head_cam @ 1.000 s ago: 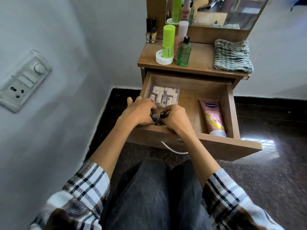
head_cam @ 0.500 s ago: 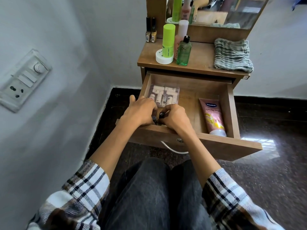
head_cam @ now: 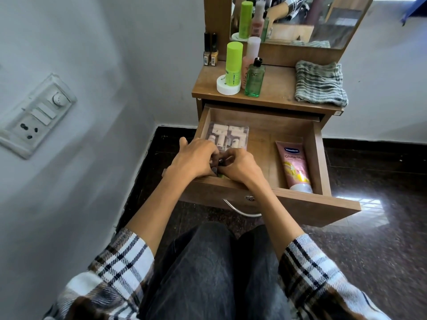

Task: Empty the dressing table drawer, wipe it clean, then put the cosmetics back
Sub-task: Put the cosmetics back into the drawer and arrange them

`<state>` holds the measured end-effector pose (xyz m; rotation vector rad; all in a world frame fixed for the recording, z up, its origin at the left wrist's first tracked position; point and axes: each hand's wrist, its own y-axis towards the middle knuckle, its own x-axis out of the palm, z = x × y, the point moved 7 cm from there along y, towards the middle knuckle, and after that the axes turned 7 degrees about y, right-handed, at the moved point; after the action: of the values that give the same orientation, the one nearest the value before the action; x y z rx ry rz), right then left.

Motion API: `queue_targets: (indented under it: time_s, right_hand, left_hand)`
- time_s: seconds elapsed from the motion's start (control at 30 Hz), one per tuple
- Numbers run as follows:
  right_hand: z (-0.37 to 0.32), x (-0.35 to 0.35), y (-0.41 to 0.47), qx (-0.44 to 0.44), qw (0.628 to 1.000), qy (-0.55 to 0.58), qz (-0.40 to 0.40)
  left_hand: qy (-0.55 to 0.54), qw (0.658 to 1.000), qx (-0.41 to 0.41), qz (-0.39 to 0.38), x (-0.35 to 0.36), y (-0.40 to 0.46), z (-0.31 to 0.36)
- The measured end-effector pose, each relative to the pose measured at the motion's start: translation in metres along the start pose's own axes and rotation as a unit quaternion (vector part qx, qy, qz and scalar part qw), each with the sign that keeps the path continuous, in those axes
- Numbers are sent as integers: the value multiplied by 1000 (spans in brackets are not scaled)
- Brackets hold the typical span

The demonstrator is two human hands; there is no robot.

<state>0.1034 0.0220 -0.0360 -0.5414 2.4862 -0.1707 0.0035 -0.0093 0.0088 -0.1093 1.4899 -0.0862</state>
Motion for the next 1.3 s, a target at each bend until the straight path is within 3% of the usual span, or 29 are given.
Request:
queue_targets:
  time_s: [0.23, 0.33, 0.47, 0.63, 0.77, 0.97, 1.17, 1.3]
  right_hand:
    - [7, -13, -6, 46, 997, 67, 15]
    - [-6, -22, -13, -3, 996, 76, 50]
    - [-51, -37, -14, -85, 984, 128, 89]
    - [-119, -45, 28, -183, 956, 192, 125]
    - [-156, -41, 88, -200, 949, 180, 164]
    - [-164, -31, 173, -97, 966, 156, 181]
    - [-157, -23, 214, -36, 961, 159, 225]
    - [-153, -34, 226, -33, 928, 224, 295]
  left_hand:
    - [-80, 997, -5, 15, -15, -10, -7]
    - [-138, 990, -11, 30, -21, -11, -17]
    - [-194, 972, -16, 129, -46, -4, -36]
    - [-260, 928, -58, 261, -84, 35, -71]
    - [-376, 860, -121, 322, -102, 93, -102]
    - [-576, 749, -196, 262, -77, 177, -128]
    - [-605, 753, -144, 215, -67, 230, -134]
    - [-590, 778, -95, 192, -70, 253, -135]
